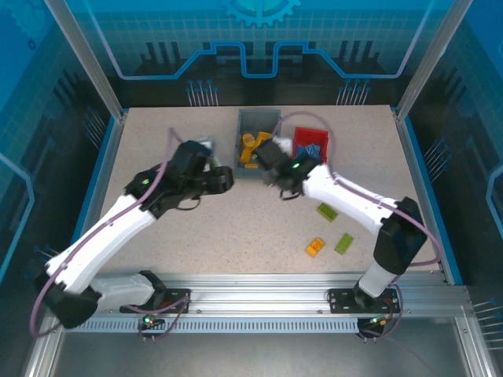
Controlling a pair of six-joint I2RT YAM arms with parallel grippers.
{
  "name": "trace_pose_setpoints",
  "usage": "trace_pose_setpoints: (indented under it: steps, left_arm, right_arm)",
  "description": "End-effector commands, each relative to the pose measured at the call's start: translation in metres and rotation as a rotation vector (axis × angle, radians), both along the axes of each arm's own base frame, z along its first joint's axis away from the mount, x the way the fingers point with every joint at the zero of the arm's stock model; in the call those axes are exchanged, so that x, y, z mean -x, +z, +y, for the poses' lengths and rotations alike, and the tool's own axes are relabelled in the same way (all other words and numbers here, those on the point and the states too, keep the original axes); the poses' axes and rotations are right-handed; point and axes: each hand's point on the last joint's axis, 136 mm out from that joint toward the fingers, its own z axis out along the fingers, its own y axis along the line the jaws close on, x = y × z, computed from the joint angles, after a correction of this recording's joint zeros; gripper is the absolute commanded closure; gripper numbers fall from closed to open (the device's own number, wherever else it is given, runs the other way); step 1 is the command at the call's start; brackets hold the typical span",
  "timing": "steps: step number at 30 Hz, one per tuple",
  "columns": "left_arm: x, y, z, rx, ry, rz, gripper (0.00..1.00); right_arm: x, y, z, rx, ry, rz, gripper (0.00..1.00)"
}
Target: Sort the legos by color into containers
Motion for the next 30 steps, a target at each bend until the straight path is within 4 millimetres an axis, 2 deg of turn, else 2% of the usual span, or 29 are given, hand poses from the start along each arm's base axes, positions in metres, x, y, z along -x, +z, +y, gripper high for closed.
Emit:
trace_pose_setpoints:
  steps: [1,4,7,13,17,20,23,26,30]
  left_arm:
    - [-0.015,0.019,-0.059,0.056,-0.125,-0.068,0.46]
    - [-0.027,0.007,-0.095,0.044,-0.17,-0.058,0.46]
    - [-0.035,-0.003,-0.116,0.055,-0.189,-0.044,0.46]
    - [-0.043,-0.023,-0.132,0.045,-0.206,-0.016,0.46]
    - [-0.044,-0.034,-0.143,0.048,-0.225,0.002,0.46]
    - [-0.043,-0.04,-0.151,0.044,-0.243,0.014,0.46]
    - [-0.039,-0.045,-0.16,0.032,-0.277,0.016,0.44]
    - [-0.032,-0.053,-0.17,0.009,-0.319,0.023,0.39]
    - [-0.02,-0.073,-0.187,0.01,-0.342,0.081,0.35]
  right_arm:
    - [-0.024,-0.029,-0.03,0.058,0.018,0.072,0.76]
    - [-0.054,-0.041,-0.054,0.068,-0.023,0.103,0.76]
    - [-0.087,-0.048,-0.07,0.067,-0.051,0.117,0.77]
    - [-0.145,-0.068,-0.09,0.055,-0.09,0.16,0.77]
    - [-0.169,-0.086,-0.098,0.035,-0.109,0.195,0.76]
    - [-0.18,-0.095,-0.105,0.031,-0.122,0.216,0.69]
    - [-0.186,-0.093,-0.109,0.022,-0.121,0.211,0.52]
    - [-0.185,-0.074,-0.11,0.01,-0.108,0.178,0.4]
    - [-0.17,-0.033,-0.11,-0.024,-0.095,0.107,0.36]
